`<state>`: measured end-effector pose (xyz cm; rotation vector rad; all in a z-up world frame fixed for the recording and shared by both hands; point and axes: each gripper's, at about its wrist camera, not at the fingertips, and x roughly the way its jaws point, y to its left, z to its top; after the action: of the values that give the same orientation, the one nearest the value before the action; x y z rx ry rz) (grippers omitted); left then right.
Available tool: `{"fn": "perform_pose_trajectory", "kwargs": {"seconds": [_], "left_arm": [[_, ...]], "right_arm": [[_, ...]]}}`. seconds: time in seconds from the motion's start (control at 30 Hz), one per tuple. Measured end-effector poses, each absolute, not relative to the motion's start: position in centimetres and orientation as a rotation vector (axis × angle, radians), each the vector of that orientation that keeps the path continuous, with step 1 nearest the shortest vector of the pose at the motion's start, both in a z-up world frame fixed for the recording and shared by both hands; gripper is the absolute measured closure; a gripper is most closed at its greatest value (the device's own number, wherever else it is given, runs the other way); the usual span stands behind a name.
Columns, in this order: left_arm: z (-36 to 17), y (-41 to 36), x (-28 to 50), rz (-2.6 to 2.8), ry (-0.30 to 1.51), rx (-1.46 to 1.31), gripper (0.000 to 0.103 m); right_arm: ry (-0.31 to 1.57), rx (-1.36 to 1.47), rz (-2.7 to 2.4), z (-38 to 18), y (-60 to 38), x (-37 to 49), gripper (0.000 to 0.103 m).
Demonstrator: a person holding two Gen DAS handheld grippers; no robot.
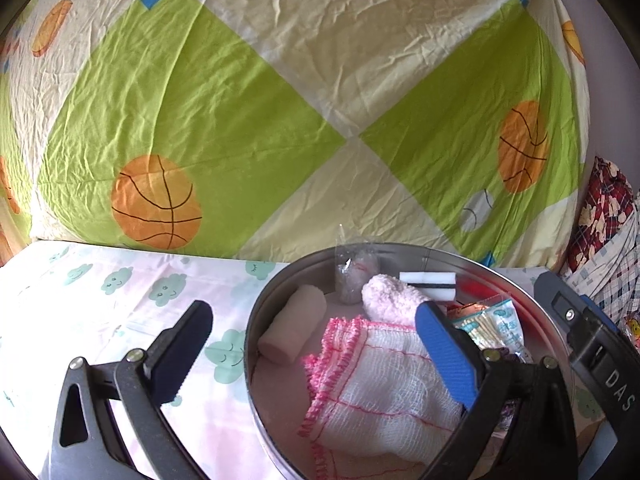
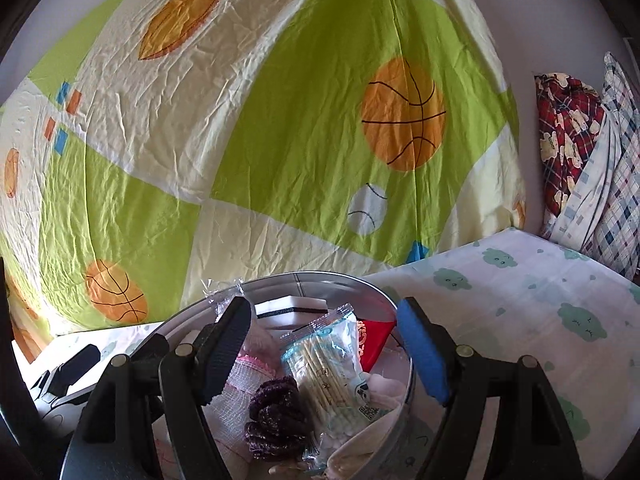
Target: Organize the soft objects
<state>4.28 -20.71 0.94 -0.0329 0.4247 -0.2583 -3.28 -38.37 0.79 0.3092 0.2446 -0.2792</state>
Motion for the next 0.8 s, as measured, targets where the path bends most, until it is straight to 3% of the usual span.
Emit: {"fn": "perform_pose_trajectory", "kwargs": {"seconds": [0.8], "left_arm": [[1.4, -16.0, -2.7, -0.266, 0.346, -0.023, 0.000]], "right_arm": [[0.099, 0.152, -0.353, 2.5, -32.8, -10.2, 0.025]]}}
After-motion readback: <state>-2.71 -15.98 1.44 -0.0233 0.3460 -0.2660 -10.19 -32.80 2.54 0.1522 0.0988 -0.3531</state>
